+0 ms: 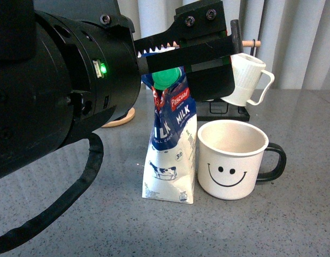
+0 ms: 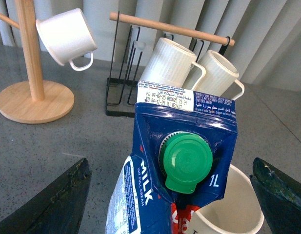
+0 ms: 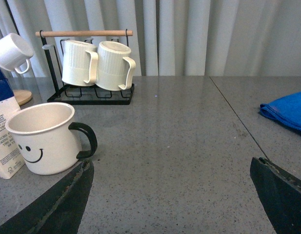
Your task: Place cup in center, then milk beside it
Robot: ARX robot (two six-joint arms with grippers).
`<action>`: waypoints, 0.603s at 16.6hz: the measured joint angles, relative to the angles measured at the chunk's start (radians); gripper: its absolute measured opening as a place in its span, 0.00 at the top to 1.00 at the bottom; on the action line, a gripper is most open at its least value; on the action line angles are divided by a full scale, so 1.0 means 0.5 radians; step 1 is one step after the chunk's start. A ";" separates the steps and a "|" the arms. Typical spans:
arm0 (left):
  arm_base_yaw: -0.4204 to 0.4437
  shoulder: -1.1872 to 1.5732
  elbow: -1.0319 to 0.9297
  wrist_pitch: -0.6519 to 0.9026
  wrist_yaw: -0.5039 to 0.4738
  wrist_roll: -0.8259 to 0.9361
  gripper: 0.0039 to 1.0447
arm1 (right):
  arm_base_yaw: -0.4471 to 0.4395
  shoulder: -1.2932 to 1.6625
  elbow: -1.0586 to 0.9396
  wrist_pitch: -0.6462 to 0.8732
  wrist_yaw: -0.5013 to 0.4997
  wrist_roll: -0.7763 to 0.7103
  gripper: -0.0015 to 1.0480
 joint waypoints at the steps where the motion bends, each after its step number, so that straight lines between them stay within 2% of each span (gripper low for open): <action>1: 0.001 -0.007 -0.006 -0.002 0.002 0.000 0.06 | 0.000 0.000 0.000 -0.001 0.000 0.000 0.06; 3: 0.023 -0.055 -0.030 0.002 0.031 0.011 0.06 | 0.000 0.000 0.000 0.000 0.000 0.000 0.06; 4: 0.074 -0.154 -0.067 0.031 0.237 0.044 0.06 | 0.000 0.000 0.000 -0.001 0.000 0.000 0.06; 5: 0.108 -0.202 -0.069 0.000 0.314 0.082 0.06 | 0.000 0.000 0.000 -0.001 0.000 0.000 0.06; 10: 0.639 -0.594 -0.111 -0.102 0.697 0.225 0.06 | 0.000 0.000 0.000 -0.001 0.001 0.000 0.06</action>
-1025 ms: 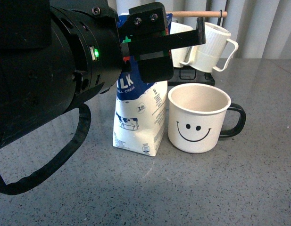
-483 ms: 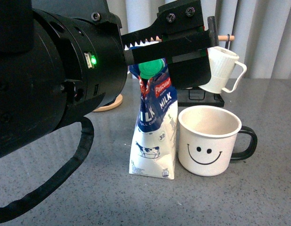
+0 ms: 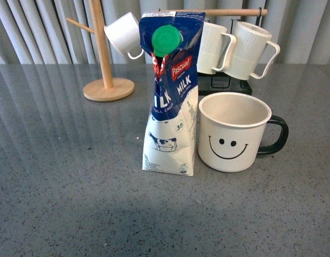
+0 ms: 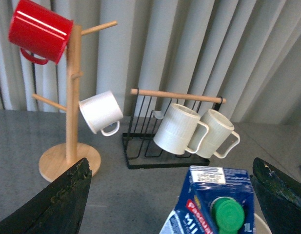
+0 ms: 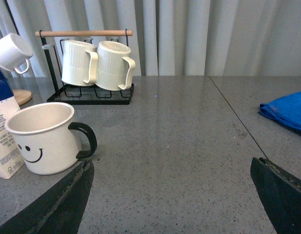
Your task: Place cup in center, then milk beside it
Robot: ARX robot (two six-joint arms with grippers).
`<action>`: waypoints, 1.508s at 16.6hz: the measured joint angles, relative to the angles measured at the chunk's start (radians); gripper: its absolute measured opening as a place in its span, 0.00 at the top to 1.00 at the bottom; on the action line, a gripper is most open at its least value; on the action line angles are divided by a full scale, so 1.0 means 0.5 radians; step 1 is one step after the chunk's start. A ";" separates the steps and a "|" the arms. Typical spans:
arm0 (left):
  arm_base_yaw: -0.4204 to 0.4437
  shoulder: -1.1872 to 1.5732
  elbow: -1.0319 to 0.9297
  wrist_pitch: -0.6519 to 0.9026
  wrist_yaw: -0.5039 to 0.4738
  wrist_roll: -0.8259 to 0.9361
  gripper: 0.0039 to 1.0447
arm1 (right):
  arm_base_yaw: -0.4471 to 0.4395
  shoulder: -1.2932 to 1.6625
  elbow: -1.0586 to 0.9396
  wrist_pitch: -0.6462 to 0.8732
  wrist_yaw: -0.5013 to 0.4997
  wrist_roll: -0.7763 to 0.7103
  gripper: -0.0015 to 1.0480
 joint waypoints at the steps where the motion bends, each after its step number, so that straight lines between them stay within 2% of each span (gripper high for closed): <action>1: 0.137 -0.067 -0.036 -0.047 0.078 0.010 0.06 | 0.000 0.000 0.000 0.000 0.000 0.000 0.06; 2: 0.323 -0.187 -0.092 -0.082 0.173 0.041 0.06 | 0.000 0.000 0.000 0.000 0.000 0.000 0.06; 3: 0.486 -0.344 -0.117 -0.256 0.130 0.121 0.11 | 0.000 0.000 0.000 0.000 0.000 0.000 0.06; 5: 0.780 -0.784 -0.416 -0.508 0.143 0.304 0.36 | 0.000 0.000 0.000 0.000 0.000 0.000 0.06; 8: 0.755 -1.126 -0.734 -0.443 0.181 0.370 0.71 | 0.000 0.000 0.000 0.000 0.000 -0.001 0.06; 14: 0.758 -1.242 -0.908 -0.436 0.179 0.370 0.98 | 0.000 0.000 0.000 0.000 0.000 0.000 0.06; 25: 0.758 -1.598 -1.160 -0.523 0.179 0.372 0.99 | 0.000 0.000 0.000 0.000 0.000 0.000 0.06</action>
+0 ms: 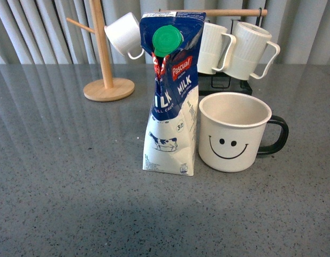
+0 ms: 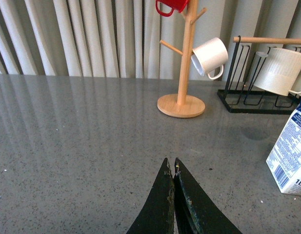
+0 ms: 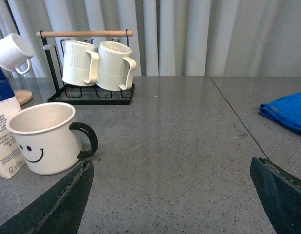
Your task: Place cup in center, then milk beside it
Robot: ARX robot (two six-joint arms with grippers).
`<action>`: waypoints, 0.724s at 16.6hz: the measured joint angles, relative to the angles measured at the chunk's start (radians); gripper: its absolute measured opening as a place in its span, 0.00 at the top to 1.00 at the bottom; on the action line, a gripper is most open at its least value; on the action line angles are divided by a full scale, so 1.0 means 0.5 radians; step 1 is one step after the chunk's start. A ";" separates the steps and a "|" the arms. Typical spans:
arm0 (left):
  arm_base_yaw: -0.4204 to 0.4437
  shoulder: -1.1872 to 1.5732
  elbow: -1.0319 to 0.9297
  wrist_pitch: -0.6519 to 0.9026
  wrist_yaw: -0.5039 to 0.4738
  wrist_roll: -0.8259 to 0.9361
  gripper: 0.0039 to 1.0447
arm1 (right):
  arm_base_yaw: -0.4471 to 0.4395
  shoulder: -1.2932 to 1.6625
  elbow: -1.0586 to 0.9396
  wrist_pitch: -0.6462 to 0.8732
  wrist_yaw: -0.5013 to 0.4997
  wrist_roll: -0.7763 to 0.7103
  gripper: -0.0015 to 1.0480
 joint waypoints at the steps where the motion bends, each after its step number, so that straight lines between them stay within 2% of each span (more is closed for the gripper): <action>1: 0.000 -0.037 -0.014 -0.021 -0.001 -0.001 0.99 | 0.000 0.000 0.000 0.000 0.000 0.000 0.06; 10: 0.000 -0.352 -0.123 -0.195 0.000 0.000 0.99 | 0.000 0.000 0.000 0.000 0.000 0.000 0.06; 11: 0.000 -0.520 -0.122 -0.468 0.001 0.001 0.99 | 0.000 0.000 0.000 0.000 0.000 0.000 0.06; 12: 0.000 -0.668 -0.122 -0.528 0.000 0.000 0.99 | 0.000 0.000 0.000 -0.001 0.000 0.000 0.06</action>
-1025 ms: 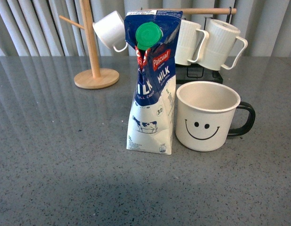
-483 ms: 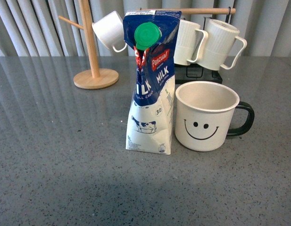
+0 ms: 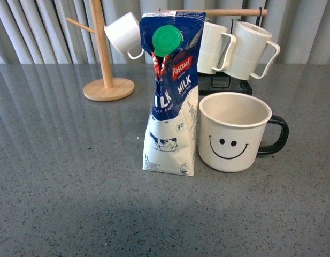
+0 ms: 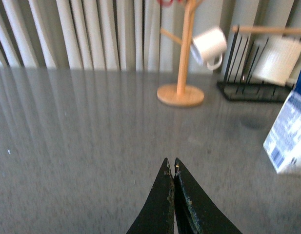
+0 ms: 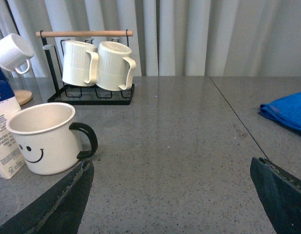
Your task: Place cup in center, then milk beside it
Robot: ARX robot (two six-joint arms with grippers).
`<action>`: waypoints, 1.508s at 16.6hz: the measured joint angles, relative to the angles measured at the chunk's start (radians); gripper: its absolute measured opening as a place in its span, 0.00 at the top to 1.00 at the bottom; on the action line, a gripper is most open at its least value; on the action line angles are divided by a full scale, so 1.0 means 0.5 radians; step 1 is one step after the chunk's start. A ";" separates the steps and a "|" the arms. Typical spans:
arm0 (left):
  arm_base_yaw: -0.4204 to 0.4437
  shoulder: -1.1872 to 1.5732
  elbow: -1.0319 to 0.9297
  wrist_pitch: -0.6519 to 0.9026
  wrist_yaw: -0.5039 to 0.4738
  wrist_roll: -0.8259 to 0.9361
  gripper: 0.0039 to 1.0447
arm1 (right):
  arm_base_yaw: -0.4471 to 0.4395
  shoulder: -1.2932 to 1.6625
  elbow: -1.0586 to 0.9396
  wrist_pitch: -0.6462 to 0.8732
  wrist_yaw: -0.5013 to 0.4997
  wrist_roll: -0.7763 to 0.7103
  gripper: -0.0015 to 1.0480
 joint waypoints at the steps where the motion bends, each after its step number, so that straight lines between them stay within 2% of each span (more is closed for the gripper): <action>1: 0.000 0.004 0.006 -0.002 -0.005 0.000 0.99 | 0.000 0.000 0.000 0.002 -0.002 0.000 0.06; 9: 0.000 0.003 0.000 -0.010 -0.001 0.000 0.99 | 0.000 0.000 0.000 0.001 0.000 0.000 0.06; 10: 0.000 0.003 0.000 -0.010 -0.001 0.000 0.91 | 0.000 0.000 0.000 0.001 0.000 0.000 0.06; 16: 0.000 0.003 0.000 -0.009 -0.001 0.000 0.23 | 0.000 0.000 0.000 0.001 0.000 0.000 0.06; 18: 0.000 0.003 0.000 -0.010 -0.001 0.003 0.04 | 0.000 0.000 0.000 0.001 0.000 0.000 0.06; 19: 0.000 0.003 0.000 -0.009 -0.001 0.002 0.07 | 0.000 0.000 0.000 0.002 -0.001 0.000 0.06; 25: 0.000 0.003 0.000 -0.010 -0.001 0.003 0.06 | 0.000 0.000 0.000 0.001 -0.001 0.000 0.06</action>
